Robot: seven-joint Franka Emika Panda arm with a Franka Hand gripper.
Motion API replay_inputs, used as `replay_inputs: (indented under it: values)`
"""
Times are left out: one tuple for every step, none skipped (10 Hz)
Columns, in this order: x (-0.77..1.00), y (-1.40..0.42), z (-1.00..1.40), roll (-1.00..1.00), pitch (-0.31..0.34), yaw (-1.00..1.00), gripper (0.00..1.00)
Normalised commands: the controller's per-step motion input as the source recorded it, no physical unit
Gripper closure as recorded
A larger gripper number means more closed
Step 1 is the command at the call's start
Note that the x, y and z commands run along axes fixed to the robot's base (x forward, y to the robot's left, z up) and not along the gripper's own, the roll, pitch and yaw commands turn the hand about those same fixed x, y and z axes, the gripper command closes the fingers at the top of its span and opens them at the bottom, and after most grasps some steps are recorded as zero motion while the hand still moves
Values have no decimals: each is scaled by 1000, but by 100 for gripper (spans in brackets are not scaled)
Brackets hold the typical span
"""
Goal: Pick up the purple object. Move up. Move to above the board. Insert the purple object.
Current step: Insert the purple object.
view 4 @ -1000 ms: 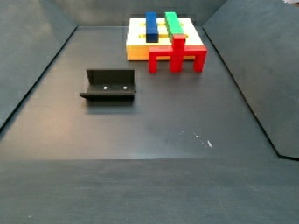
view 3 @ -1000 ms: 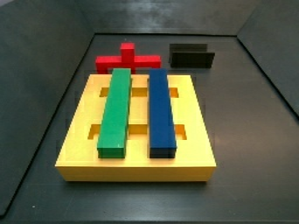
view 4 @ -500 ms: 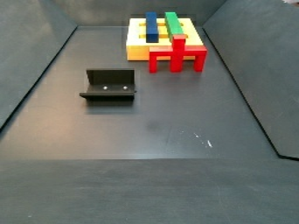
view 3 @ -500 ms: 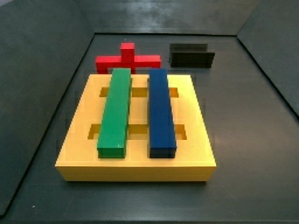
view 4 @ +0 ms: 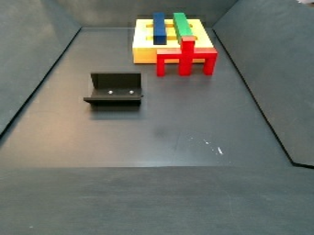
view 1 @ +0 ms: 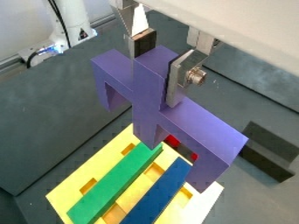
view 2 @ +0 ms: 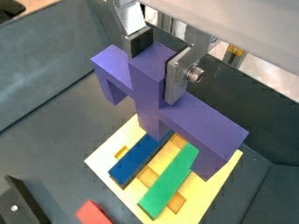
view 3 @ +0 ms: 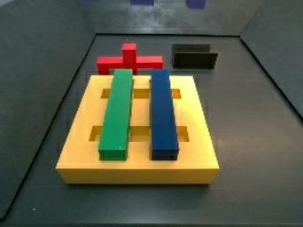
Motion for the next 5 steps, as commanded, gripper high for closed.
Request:
replay_inputs:
  values:
    - [229,-397,-489,410,0,31,100]
    - [229,-403,-483,404,-9,60,100]
    - [200,-426,-437,407,-50,117,100]
    - [89,-471,-517,360,-83,100,100]
    - [0,-297,-711,0,-121,0,100]
